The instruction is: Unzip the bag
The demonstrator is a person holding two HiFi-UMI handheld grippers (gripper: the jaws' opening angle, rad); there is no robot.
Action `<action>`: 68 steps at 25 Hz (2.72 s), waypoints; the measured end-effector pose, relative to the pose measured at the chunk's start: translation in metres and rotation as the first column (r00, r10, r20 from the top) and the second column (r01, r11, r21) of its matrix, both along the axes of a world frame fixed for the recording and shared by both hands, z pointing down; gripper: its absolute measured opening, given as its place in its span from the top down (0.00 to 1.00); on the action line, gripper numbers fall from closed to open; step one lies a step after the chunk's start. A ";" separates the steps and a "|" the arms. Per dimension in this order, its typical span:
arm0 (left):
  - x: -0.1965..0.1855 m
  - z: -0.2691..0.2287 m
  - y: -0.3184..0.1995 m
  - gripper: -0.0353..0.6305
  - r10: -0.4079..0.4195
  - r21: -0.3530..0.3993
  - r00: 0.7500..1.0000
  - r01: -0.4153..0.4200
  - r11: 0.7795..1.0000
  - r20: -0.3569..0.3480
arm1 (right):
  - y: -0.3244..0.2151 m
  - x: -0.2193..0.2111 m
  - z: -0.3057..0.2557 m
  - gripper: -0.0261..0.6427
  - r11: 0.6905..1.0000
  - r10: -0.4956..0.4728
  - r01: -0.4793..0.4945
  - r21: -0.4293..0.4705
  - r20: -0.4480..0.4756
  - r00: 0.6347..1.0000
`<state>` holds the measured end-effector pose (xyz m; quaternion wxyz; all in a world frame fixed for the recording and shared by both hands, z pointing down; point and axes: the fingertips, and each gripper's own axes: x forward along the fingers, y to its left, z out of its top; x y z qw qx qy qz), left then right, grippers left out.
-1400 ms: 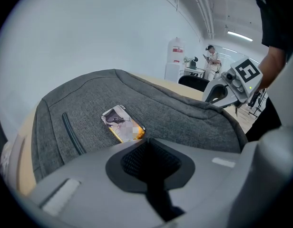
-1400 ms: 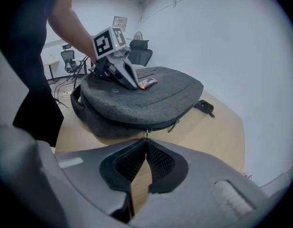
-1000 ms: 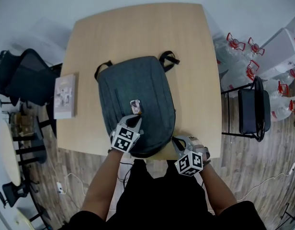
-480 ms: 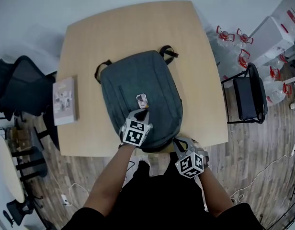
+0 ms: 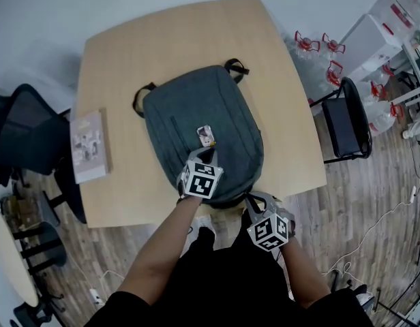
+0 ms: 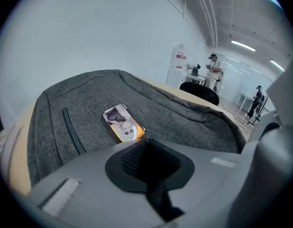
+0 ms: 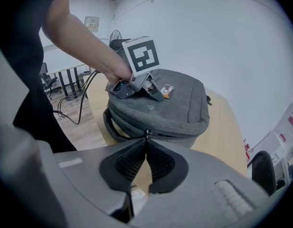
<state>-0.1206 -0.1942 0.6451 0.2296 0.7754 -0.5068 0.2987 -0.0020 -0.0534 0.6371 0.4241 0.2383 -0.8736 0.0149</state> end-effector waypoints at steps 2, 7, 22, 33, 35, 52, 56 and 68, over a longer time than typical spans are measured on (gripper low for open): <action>0.000 0.000 0.000 0.92 0.000 -0.002 1.000 0.000 1.000 -0.013 | 0.007 -0.007 0.000 0.94 1.000 0.021 -0.021 -0.002 0.001 1.000; -0.003 -0.003 -0.001 0.90 0.004 -0.008 0.998 -0.005 1.000 -0.070 | 0.024 -0.027 0.001 0.94 0.997 0.075 -0.074 -0.004 0.010 0.997; 0.016 -0.016 0.016 0.69 0.208 -0.061 0.953 -0.226 0.972 -0.222 | 0.044 -0.071 0.007 0.94 0.987 0.162 -0.161 -0.018 0.085 0.983; -0.047 0.002 0.071 0.52 0.857 -0.194 0.405 -0.858 0.477 0.318 | 0.042 -0.069 0.010 0.94 0.996 0.094 -0.094 0.003 0.069 0.993; -0.052 0.005 0.063 0.49 0.860 -0.206 0.431 -0.847 0.490 0.274 | 0.041 -0.069 0.011 0.94 0.997 0.078 -0.078 0.005 0.066 0.995; -0.014 0.007 0.061 0.50 0.589 -0.055 0.796 -0.588 0.807 0.141 | 0.020 -0.021 0.004 0.94 0.986 0.161 -0.162 0.024 0.025 0.987; -0.002 -0.005 0.058 0.50 0.525 -0.033 0.842 -0.525 0.850 0.129 | 0.025 -0.021 0.003 0.94 0.984 0.174 -0.174 0.039 0.007 0.985; 0.011 0.001 0.057 0.51 0.381 -0.067 0.919 -0.375 0.924 0.106 | 0.041 -0.041 0.013 0.94 0.987 0.159 -0.159 0.029 -0.011 0.987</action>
